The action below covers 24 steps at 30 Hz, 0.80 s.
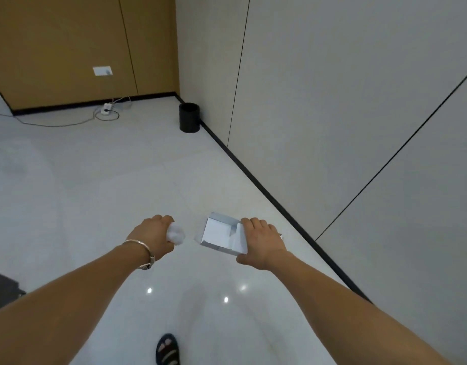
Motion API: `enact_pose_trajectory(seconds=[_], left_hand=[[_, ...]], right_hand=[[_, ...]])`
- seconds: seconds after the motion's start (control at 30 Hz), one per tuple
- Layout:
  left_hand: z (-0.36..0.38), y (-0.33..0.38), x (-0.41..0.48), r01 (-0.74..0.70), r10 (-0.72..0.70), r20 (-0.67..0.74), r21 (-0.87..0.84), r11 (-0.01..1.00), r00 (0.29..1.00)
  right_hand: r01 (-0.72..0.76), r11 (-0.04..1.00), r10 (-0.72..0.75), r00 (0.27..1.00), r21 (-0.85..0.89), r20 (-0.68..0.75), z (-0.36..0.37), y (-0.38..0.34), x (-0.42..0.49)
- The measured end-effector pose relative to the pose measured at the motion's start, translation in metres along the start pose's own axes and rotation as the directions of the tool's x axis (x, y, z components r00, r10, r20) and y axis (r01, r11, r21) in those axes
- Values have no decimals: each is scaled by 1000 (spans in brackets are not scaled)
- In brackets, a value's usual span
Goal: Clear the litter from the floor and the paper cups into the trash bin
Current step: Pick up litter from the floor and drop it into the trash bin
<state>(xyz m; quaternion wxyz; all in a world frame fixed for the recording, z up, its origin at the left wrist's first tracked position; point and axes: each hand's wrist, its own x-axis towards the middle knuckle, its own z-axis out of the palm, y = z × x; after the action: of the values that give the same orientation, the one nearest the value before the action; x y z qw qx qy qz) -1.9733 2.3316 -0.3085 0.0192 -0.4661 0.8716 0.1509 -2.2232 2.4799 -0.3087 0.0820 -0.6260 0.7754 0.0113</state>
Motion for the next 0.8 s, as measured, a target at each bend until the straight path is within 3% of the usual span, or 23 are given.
enact_pose_trajectory(seconds=[0.37,0.8], left_hand=[[-63,-66,225,-51,50,-11,-39,998,999],[-128,-129,472,25,-25,-25,7,1000,999]], right_hand=[[-47,999,47,999,11,-2,-46,9,228],[-52,998,52,998,38,19,-66,37,508]])
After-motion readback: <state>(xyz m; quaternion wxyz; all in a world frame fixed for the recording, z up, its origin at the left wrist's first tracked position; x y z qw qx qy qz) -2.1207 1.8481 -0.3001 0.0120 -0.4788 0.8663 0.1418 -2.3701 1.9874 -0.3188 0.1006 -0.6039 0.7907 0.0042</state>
